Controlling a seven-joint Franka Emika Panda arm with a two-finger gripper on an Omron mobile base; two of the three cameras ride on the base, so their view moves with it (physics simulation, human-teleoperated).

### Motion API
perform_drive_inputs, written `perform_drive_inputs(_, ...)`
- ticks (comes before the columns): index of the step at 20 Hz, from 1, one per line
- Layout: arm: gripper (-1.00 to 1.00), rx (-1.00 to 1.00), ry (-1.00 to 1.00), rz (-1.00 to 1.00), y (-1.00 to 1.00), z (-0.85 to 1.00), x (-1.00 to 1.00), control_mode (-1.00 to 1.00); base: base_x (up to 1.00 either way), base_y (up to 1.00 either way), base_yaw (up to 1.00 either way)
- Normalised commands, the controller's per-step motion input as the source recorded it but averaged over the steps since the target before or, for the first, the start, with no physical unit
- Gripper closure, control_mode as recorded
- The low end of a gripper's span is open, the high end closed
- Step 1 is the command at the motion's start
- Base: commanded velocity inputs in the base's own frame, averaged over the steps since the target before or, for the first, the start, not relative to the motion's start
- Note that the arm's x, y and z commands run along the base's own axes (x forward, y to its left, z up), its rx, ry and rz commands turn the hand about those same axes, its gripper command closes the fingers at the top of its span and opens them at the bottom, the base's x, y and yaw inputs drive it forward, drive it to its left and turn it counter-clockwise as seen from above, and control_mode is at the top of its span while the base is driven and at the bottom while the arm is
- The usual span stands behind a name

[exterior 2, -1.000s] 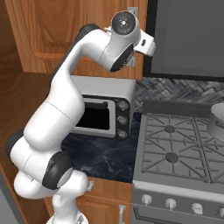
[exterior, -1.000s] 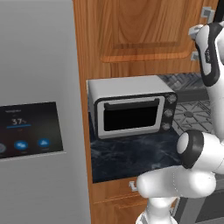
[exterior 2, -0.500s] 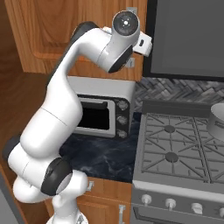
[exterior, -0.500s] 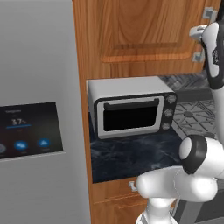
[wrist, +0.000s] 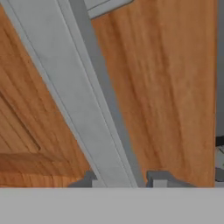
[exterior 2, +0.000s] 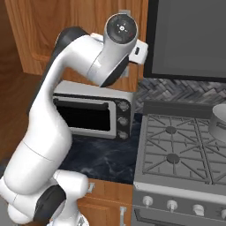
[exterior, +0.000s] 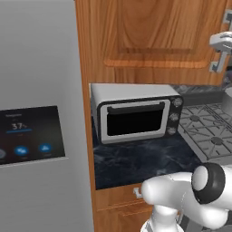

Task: Open the cabinet and move the ladle to the pot. Then close the cabinet.

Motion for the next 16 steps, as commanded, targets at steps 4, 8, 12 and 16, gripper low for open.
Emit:
perform_drive_inputs(4, 1.0, 0.0, 0.0, 0.0, 0.42, 0.0, -1.0, -1.0, 0.0, 0.0, 0.0)
perform_drive_inputs(8, 1.0, 0.0, 0.0, 0.0, 0.48, 0.0, -1.0, -1.0, 0.0, 0.0, 0.0)
perform_drive_inputs(12, 1.0, 0.0, 0.02, 0.0, 0.58, 0.0, -0.97, -1.0, 0.0, 0.0, 0.0)
perform_drive_inputs(16, 1.0, 0.0, 0.05, 0.0, 0.63, 0.0, -0.9, -1.0, 0.0, 0.0, 0.0)
